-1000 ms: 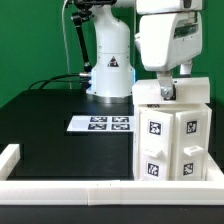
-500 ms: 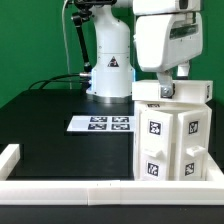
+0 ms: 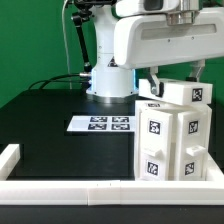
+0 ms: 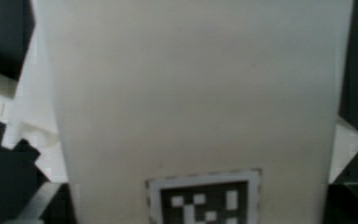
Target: Assemble cabinet
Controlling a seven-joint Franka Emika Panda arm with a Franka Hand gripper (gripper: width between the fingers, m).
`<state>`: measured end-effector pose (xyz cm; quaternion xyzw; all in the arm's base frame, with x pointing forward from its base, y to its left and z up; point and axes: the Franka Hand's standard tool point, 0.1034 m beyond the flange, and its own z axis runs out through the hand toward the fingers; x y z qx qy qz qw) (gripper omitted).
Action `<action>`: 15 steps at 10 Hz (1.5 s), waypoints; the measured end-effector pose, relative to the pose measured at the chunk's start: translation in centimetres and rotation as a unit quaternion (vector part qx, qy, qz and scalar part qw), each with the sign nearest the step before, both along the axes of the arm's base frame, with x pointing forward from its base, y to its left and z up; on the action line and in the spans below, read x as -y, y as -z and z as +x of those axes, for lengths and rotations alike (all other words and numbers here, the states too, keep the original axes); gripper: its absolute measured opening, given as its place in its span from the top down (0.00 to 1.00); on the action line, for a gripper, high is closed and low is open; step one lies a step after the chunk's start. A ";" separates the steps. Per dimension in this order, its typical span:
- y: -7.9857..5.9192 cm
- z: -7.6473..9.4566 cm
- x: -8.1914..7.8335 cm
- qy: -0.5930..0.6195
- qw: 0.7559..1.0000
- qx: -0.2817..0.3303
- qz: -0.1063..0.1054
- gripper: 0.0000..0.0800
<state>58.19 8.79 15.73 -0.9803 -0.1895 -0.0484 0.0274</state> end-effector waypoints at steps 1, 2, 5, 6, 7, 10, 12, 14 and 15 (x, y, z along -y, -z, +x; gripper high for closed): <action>0.0 0.0 0.0 0.061 0.998 -0.002 0.008 0.30; 0.0 0.2 0.0 0.093 0.996 0.001 0.012 0.30; 0.0 0.2 0.1 0.206 0.978 -0.007 0.022 0.30; 0.0 0.2 0.1 0.234 0.972 -0.009 0.025 0.30; 0.0 0.2 0.1 0.247 0.969 -0.010 0.026 0.30; 0.0 0.2 0.1 0.332 0.942 -0.017 0.034 0.30; 0.0 0.1 0.1 0.447 0.893 -0.018 0.054 0.30; 0.1 0.1 0.3 0.547 0.834 -0.021 0.076 0.30; 0.0 0.1 0.4 0.588 0.804 -0.027 0.084 0.30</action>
Offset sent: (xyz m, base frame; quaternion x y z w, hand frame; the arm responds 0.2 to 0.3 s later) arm 0.0000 0.0000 0.0000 0.0000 0.0000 0.1938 0.9810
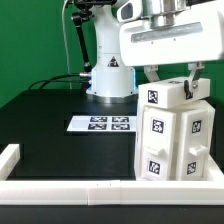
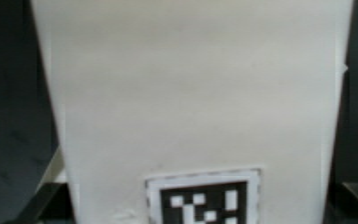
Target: Assemble cabinet
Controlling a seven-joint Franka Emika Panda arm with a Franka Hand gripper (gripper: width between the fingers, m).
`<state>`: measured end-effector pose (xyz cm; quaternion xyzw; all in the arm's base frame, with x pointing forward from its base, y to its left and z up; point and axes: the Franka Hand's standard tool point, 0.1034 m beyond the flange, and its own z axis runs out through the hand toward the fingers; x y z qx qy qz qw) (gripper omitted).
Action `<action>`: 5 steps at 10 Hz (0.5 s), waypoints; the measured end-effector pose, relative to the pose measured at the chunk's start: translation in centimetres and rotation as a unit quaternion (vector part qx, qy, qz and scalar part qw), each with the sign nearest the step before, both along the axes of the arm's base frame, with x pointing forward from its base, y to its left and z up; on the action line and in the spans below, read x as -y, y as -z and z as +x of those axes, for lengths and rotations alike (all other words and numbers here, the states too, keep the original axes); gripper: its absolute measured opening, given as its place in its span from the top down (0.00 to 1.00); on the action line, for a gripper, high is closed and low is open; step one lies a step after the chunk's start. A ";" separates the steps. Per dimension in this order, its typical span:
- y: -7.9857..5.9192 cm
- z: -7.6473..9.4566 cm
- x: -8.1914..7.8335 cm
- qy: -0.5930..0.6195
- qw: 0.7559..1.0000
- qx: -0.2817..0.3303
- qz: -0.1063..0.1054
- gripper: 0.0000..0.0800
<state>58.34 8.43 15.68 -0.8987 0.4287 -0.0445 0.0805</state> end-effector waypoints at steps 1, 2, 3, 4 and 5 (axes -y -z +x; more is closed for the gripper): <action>0.0 0.0 0.1 0.033 0.999 -0.004 0.008 0.30; 0.0 0.0 0.1 0.075 0.997 -0.008 0.018 0.30; 0.0 0.0 0.1 0.115 0.993 -0.013 0.025 0.30; -0.1 0.0 0.1 0.162 0.986 -0.019 0.035 0.30; -0.1 0.1 0.2 0.228 0.972 -0.026 0.045 0.30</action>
Offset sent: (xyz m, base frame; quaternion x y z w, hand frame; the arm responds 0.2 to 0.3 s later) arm -0.0056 -0.0030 0.0007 -0.0241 0.0025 0.1869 0.9821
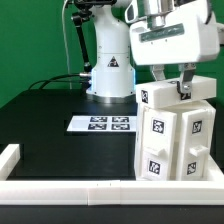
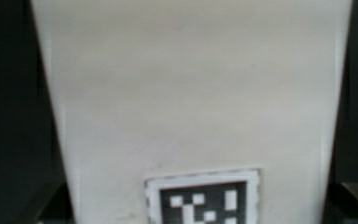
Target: Assemble cabinet
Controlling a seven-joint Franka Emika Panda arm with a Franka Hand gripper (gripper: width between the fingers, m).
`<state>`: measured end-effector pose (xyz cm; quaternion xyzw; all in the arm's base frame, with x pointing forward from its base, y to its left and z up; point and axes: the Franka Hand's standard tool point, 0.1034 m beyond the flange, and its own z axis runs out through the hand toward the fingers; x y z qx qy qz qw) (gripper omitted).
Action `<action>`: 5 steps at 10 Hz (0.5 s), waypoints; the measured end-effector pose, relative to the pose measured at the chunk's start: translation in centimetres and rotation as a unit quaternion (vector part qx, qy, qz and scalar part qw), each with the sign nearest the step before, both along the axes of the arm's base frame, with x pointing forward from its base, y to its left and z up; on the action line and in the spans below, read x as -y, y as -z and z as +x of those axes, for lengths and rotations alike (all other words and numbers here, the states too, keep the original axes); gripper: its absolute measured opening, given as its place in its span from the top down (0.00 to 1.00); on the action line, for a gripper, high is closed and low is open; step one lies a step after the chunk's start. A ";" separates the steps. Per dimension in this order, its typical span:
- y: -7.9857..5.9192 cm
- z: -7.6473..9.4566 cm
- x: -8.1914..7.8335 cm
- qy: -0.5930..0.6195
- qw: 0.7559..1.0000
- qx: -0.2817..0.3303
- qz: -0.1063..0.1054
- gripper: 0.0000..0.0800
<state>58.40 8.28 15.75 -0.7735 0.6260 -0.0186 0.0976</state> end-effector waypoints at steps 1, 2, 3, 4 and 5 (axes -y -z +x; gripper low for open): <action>0.0 0.0 0.0 0.032 0.999 -0.004 0.005 0.30; 0.0 -0.1 0.1 0.070 0.997 -0.011 0.015 0.30; 0.1 -0.1 0.2 0.104 0.994 -0.017 0.023 0.30; 0.2 -0.1 0.4 0.137 0.990 -0.022 0.030 0.30; 0.3 -0.1 0.5 0.166 0.985 -0.026 0.038 0.30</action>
Offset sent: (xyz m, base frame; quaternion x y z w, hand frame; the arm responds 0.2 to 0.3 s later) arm -0.0080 -0.0097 -0.0078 -0.0279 0.0058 0.2184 0.9754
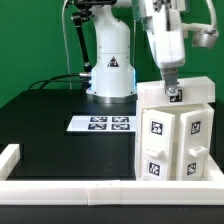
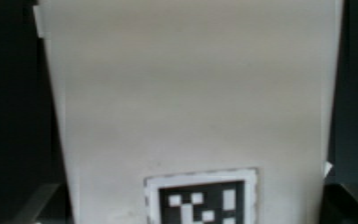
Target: Assemble cabinet
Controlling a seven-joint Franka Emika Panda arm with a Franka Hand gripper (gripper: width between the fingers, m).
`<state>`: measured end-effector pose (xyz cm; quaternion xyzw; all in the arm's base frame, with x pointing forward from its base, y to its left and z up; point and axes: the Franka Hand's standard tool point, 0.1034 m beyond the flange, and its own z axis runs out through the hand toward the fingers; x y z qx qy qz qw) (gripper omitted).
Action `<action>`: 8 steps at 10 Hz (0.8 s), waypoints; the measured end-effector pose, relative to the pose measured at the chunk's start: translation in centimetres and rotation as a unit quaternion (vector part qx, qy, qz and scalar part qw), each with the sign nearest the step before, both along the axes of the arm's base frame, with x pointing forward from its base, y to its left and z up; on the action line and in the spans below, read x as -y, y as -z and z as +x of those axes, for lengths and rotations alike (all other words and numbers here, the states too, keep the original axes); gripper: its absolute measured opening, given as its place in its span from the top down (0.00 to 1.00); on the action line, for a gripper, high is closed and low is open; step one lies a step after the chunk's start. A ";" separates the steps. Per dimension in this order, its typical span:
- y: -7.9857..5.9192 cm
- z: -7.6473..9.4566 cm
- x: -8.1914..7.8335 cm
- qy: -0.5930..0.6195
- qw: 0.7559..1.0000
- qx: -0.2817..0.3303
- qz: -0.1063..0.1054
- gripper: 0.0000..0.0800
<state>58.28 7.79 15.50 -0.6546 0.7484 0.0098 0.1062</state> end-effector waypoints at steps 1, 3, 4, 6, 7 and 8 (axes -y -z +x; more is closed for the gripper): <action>0.0 0.0 0.0 0.024 1.000 -0.003 0.010 0.30; 0.0 0.1 -0.1 0.057 0.998 -0.006 0.020 0.29; 0.0 0.1 -0.2 0.054 0.998 -0.006 0.019 0.29; -0.4 0.1 -0.4 0.030 0.999 0.001 0.020 0.06; -0.9 0.2 -0.6 0.017 1.000 0.008 0.022 0.01; -1.4 0.2 -0.7 0.011 1.000 0.014 0.024 0.00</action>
Offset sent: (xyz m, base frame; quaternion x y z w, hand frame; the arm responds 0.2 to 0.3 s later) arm 0.0000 0.0000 0.0000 0.0000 0.0000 0.0650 0.9979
